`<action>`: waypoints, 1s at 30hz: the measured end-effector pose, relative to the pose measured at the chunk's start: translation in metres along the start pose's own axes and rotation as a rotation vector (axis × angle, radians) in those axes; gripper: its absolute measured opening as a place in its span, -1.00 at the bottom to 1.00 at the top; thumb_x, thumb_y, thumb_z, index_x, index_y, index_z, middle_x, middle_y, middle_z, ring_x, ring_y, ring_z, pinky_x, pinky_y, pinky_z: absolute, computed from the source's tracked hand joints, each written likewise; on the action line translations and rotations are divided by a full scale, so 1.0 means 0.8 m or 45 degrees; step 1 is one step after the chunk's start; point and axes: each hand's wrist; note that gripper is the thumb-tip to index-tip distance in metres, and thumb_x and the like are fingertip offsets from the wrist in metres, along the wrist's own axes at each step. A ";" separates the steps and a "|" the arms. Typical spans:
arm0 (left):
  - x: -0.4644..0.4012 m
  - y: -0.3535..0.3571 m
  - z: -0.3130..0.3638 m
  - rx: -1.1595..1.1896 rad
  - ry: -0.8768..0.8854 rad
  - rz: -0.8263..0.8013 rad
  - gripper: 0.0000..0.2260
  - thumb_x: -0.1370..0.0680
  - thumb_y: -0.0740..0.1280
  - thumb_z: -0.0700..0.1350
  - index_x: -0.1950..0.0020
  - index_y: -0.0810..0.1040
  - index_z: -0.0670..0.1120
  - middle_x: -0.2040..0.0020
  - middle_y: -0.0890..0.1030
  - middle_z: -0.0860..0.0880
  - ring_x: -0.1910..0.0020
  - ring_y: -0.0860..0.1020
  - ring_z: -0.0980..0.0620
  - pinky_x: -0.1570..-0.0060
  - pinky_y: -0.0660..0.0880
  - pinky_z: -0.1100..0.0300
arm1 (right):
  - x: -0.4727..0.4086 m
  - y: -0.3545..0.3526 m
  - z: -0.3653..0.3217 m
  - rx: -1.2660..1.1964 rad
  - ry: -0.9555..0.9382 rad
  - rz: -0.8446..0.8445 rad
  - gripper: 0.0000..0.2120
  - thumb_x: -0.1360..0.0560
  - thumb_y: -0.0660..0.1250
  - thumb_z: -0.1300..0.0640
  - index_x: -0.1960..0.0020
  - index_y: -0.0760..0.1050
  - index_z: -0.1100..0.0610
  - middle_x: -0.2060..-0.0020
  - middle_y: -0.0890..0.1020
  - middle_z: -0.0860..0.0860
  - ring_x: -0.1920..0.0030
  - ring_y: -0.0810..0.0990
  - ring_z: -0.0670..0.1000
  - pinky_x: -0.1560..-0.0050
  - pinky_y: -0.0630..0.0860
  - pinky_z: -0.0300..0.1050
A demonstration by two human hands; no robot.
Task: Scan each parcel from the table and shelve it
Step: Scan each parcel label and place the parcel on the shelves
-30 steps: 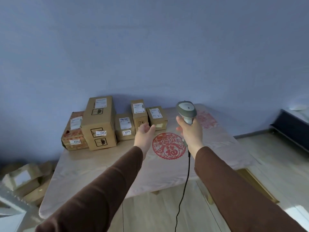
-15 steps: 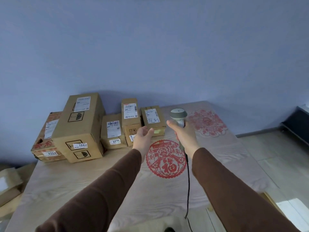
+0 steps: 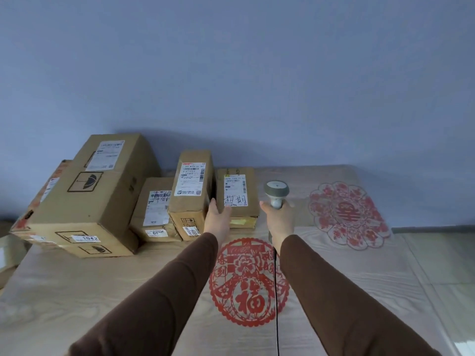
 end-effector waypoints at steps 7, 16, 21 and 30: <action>-0.063 0.018 -0.024 -0.069 -0.159 0.051 -0.41 -0.74 0.14 0.05 -0.71 -0.02 -0.02 -0.68 0.16 -0.12 -0.64 0.18 -0.18 -0.57 0.15 -0.03 | -0.044 0.022 0.030 -0.059 0.141 -0.112 -0.84 -0.54 0.47 0.11 -0.10 0.57 0.06 0.10 0.67 -0.02 0.13 0.61 -0.05 0.17 0.46 -0.14; -0.072 0.018 -0.049 -0.002 -0.131 0.015 -0.50 -0.73 0.19 -0.03 -0.68 0.18 0.01 -0.56 0.41 -0.07 -0.53 0.37 -0.15 -0.55 0.29 -0.04 | -0.055 0.022 0.053 -0.097 0.249 -0.244 -0.85 -0.53 0.47 0.22 0.04 0.54 0.02 0.20 0.61 0.02 0.21 0.55 0.01 0.04 0.56 0.03; -0.033 0.020 -0.037 0.097 -0.026 -0.041 -0.52 -0.72 0.22 -0.08 -0.65 0.22 -0.03 -0.49 0.46 -0.07 -0.42 0.44 -0.05 -0.53 0.32 -0.03 | -0.024 -0.012 0.044 -0.151 0.170 -0.188 -0.81 -0.52 0.48 0.21 0.05 0.52 -0.03 0.12 0.63 0.04 0.19 0.58 -0.04 0.09 0.59 -0.09; 0.119 -0.012 0.009 0.419 0.231 -0.078 -0.83 -0.65 0.33 0.11 -0.22 0.50 0.14 -0.18 0.59 0.12 -0.23 0.52 0.05 -0.51 0.34 -0.18 | 0.122 -0.100 -0.018 -0.379 -0.015 -0.188 -0.72 -0.53 0.50 0.18 -0.22 0.59 0.06 -0.11 0.71 0.11 -0.14 0.68 0.13 -0.30 0.58 0.23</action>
Point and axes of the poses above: each hand's wrist, its own x-axis away from the middle knuckle, its own y-axis out of the palm, z = x × y
